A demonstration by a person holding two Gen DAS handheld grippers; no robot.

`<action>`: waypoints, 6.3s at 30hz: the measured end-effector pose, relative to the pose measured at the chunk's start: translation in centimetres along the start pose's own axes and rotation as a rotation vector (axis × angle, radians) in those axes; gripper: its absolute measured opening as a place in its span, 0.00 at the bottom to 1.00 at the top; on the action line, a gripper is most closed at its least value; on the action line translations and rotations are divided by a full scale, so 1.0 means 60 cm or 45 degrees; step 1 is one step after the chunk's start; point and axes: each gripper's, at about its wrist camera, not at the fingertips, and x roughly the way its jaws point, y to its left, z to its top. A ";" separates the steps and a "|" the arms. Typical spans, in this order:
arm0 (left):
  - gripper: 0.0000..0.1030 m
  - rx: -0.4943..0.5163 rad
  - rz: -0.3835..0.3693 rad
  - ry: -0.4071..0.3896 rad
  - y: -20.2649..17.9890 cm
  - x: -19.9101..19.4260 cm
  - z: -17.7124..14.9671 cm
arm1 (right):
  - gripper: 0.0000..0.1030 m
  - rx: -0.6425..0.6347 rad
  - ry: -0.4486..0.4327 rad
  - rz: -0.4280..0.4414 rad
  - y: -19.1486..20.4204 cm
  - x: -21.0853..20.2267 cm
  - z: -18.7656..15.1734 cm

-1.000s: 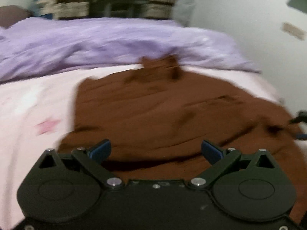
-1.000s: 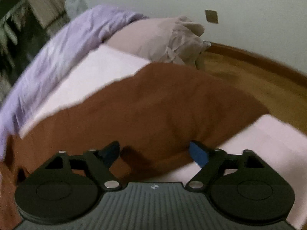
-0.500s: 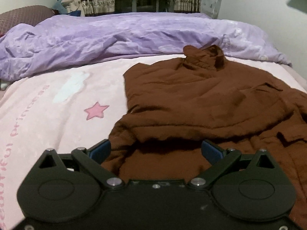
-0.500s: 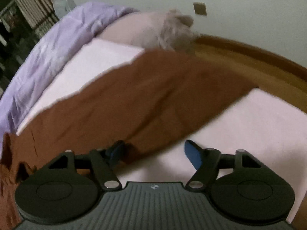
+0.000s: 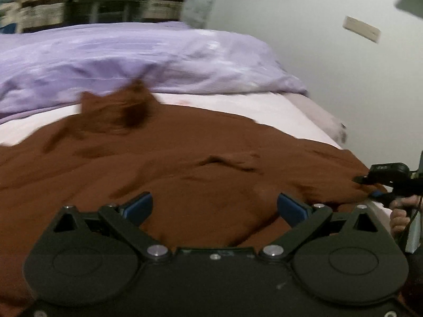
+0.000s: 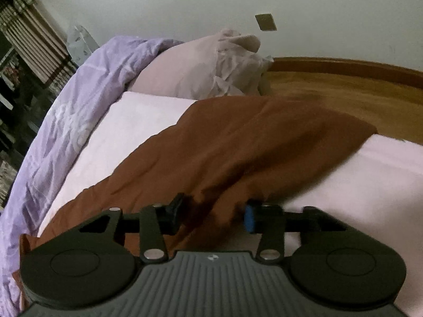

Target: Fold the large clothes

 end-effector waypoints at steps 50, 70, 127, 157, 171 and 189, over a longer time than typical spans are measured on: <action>1.00 -0.076 0.666 0.106 0.225 -0.234 -0.132 | 0.20 0.178 0.153 0.529 0.128 0.038 -0.047; 1.00 -0.158 0.789 0.146 0.306 -0.195 -0.134 | 0.17 -0.766 0.264 0.884 0.501 -0.126 -0.506; 0.99 -0.333 0.488 -0.027 0.358 -0.090 -0.023 | 0.80 -0.710 -0.056 0.252 0.295 0.033 -0.100; 1.00 -0.291 0.504 0.329 0.277 -0.289 -0.293 | 1.00 -0.955 0.239 0.240 0.023 -0.152 -0.199; 1.00 -0.271 0.282 0.333 0.258 -0.304 -0.289 | 0.80 -0.913 0.238 0.393 0.025 -0.151 -0.204; 0.11 -0.152 0.523 0.151 0.232 -0.416 -0.212 | 0.13 -0.838 0.028 0.344 0.046 -0.307 -0.190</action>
